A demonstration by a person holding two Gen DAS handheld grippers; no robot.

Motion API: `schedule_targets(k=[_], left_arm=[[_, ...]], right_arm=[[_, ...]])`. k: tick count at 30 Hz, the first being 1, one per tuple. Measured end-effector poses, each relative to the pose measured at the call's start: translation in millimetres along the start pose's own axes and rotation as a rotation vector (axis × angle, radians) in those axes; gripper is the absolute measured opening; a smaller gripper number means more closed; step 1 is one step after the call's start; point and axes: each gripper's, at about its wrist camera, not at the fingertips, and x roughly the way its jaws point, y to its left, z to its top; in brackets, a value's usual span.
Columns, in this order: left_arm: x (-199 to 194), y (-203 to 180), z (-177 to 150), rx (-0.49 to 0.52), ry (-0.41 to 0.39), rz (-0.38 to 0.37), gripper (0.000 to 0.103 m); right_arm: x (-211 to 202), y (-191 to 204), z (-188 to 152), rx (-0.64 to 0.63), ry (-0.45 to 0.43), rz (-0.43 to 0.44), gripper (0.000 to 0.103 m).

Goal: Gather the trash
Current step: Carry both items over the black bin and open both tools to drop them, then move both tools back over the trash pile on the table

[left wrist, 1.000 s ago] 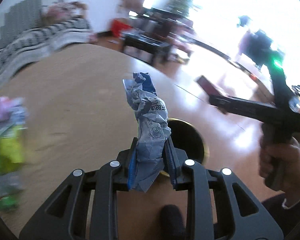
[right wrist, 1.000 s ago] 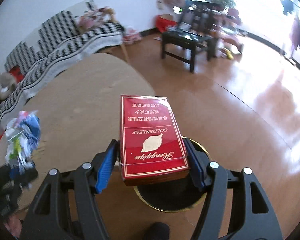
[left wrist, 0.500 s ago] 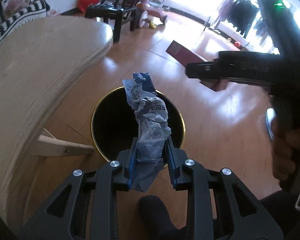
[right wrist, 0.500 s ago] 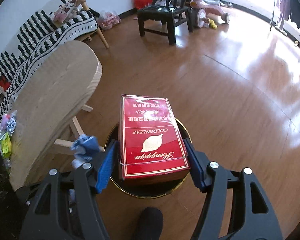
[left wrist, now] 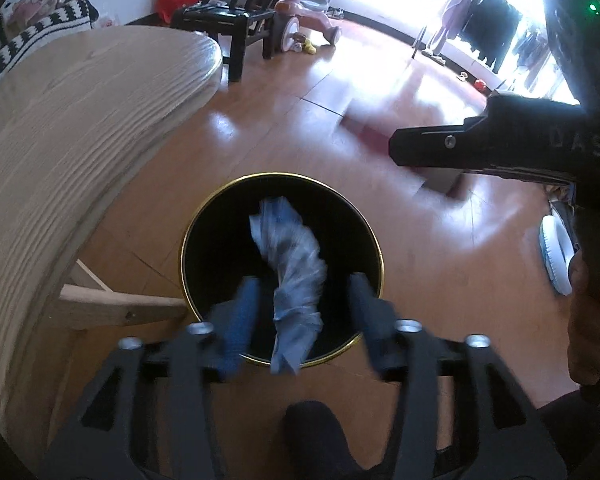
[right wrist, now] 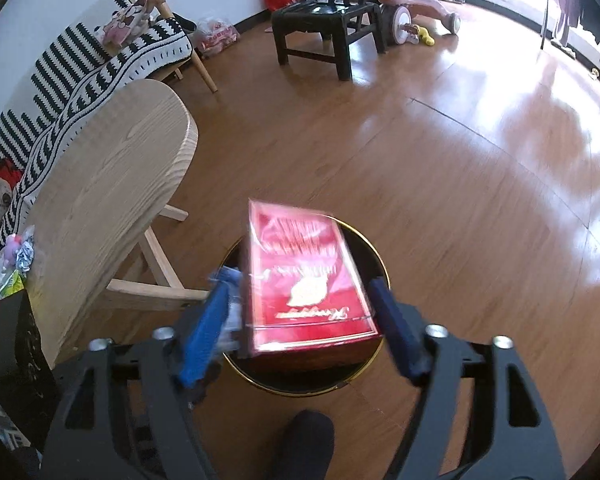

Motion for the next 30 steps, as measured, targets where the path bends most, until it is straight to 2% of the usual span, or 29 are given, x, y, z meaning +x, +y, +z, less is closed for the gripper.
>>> schedule_targets(k=[1, 4, 7, 12, 16, 19, 22, 26, 30], left_arm=[[-3, 0, -1, -0.002, -0.009, 0.007, 0.067], [-8, -1, -3, 0.001, -0.013, 0.004, 0.069], [-18, -3, -5, 0.007, -0.024, -0.003, 0.075], [-65, -1, -14, 0.022, -0.087, -0.002, 0.087], [-119, 19, -22, 0.008, -0.153, 0.032, 0.095], [-158, 48, -32, -0.014, -0.205, 0.123, 0.096], [-198, 98, -54, -0.094, -0.227, 0.244, 0.096], [-246, 166, -89, -0.231, -0.254, 0.354, 0.096], [-293, 228, -132, -0.351, -0.284, 0.462, 0.096]], right_arm=[[-1, -2, 0, 0.002, -0.003, 0.003, 0.077], [-5, -2, 2, 0.002, -0.015, 0.001, 0.080], [-10, -1, 4, 0.012, -0.026, 0.003, 0.084], [-25, 16, 7, 0.002, -0.072, 0.002, 0.088], [-46, 58, 7, -0.063, -0.133, 0.024, 0.093], [-56, 103, 5, -0.135, -0.169, 0.067, 0.095], [-59, 155, 1, -0.209, -0.173, 0.127, 0.095], [-55, 233, -7, -0.298, -0.133, 0.250, 0.095], [-45, 306, -25, -0.394, -0.090, 0.318, 0.095]])
